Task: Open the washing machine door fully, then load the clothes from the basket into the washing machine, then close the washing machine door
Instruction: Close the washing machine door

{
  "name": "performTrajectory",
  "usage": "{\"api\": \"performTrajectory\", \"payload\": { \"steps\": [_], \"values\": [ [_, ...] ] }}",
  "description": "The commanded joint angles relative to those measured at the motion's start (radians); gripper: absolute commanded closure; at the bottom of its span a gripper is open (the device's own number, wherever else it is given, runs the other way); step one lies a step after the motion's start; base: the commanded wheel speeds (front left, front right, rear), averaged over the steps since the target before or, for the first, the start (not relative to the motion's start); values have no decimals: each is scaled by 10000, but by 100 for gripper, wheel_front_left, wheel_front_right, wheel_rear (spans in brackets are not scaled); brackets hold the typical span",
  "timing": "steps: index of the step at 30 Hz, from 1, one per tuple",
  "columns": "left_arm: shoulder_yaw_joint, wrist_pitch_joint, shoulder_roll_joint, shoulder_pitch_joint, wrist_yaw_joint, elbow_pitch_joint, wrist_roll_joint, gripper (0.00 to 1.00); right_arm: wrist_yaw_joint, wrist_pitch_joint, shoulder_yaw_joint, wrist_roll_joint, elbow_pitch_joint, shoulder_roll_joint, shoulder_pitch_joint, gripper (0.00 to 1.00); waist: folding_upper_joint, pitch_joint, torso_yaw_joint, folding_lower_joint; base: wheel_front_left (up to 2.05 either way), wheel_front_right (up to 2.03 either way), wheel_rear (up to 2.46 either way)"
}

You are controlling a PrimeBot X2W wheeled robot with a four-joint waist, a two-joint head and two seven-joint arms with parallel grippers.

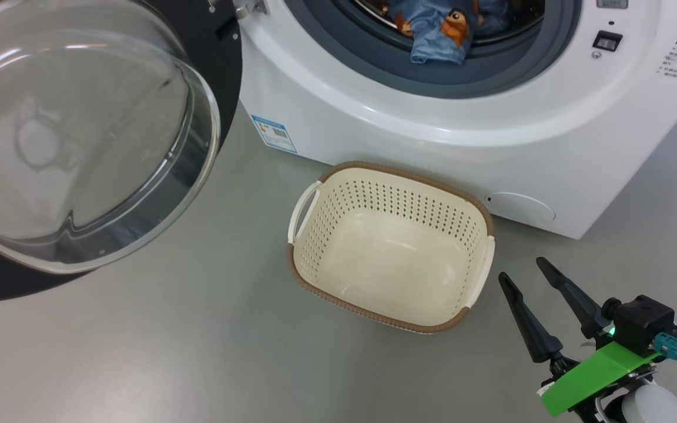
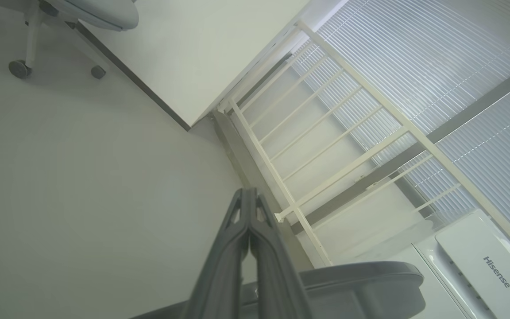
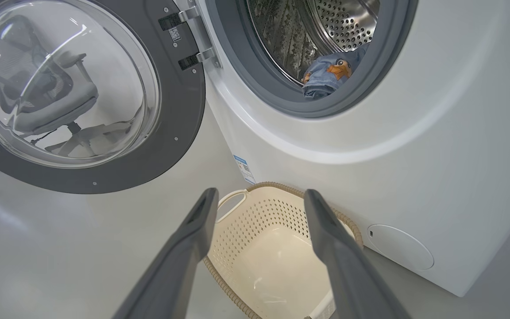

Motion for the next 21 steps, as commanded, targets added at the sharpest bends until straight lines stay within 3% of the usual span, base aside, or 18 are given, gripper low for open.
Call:
{"api": "performTrajectory", "payload": {
  "steps": [1,8,21],
  "values": [
    [146,228,888,-296,-28,-108,-115,100,14,-49,219,-4,-249,-115,-178,0,-1,197,-33,0,0,0,0],
    [-221,1885,1197,-874,-28,1027,-613,100,14,-49,272,-38,-308,-348,-387,0,-1,690,-74,0,0,0,0],
    [-606,2754,1190,-1258,-28,1848,-716,100,14,-49,320,-68,-312,-509,-622,0,-1,1094,-53,0,0,0,0]
  ]
}}
